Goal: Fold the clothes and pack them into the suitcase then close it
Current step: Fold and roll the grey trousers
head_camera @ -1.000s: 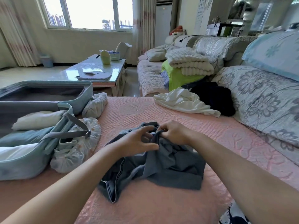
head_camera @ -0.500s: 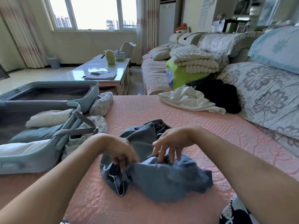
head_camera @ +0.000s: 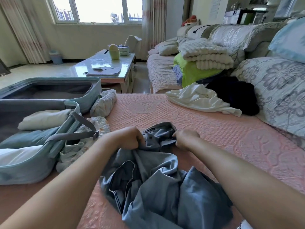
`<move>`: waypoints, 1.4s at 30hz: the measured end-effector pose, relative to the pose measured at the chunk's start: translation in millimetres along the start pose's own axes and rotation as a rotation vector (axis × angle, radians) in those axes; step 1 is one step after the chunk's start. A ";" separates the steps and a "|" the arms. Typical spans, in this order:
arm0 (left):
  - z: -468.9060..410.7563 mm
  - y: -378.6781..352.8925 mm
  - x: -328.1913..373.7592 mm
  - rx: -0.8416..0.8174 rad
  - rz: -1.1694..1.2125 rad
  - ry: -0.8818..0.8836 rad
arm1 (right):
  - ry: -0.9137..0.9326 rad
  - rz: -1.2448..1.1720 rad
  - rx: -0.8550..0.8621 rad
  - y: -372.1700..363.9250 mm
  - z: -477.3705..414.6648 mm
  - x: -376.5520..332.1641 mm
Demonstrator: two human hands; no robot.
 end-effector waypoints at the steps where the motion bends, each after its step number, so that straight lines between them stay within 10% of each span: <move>1: 1.7 -3.8 -7.5 -0.078 0.027 0.051 | -0.021 -0.040 0.031 3.8 -5.4 0.0; 7: -16.2 11.8 -28.4 0.265 -0.107 0.152 | -0.037 -0.339 0.319 37.5 -19.0 -1.5; 11: -28.0 -1.5 -37.9 0.105 -0.211 0.297 | -0.100 -0.661 0.477 55.1 -20.0 14.5; 16: -23.0 66.5 -35.6 0.786 0.305 0.248 | -0.134 -1.062 0.715 77.2 -20.7 44.2; 18: -16.8 82.9 -34.4 0.925 0.463 0.234 | 0.096 -1.282 0.558 75.3 -28.4 29.8; 21: -22.9 65.0 -18.6 0.626 0.339 0.342 | 0.318 -1.313 0.218 54.6 -33.8 3.0; 24: -29.9 42.5 -12.9 0.428 0.064 0.394 | 0.173 -0.927 0.251 37.9 -28.5 14.4; 31: -17.3 -31.4 59.6 0.084 -0.110 -0.131 | 0.110 -0.549 -0.187 -12.0 8.4 3.8; 37: 9.8 -15.2 43.9 0.212 -0.047 -0.201 | 0.215 -0.776 -0.233 -11.4 29.7 -13.2; 42: 38.5 25.7 -20.8 0.194 -0.417 0.200 | 0.170 -0.695 -0.189 -9.8 34.8 -8.9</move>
Point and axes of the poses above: each hand's wrist, its own z-axis away from the middle knuckle, its own y-axis out of the back of the hand, x = y × z, the point moved 8 cm from there along -z, towards the middle knuckle, and after that the axes turned 2 degrees about z, right-handed, at the moved point
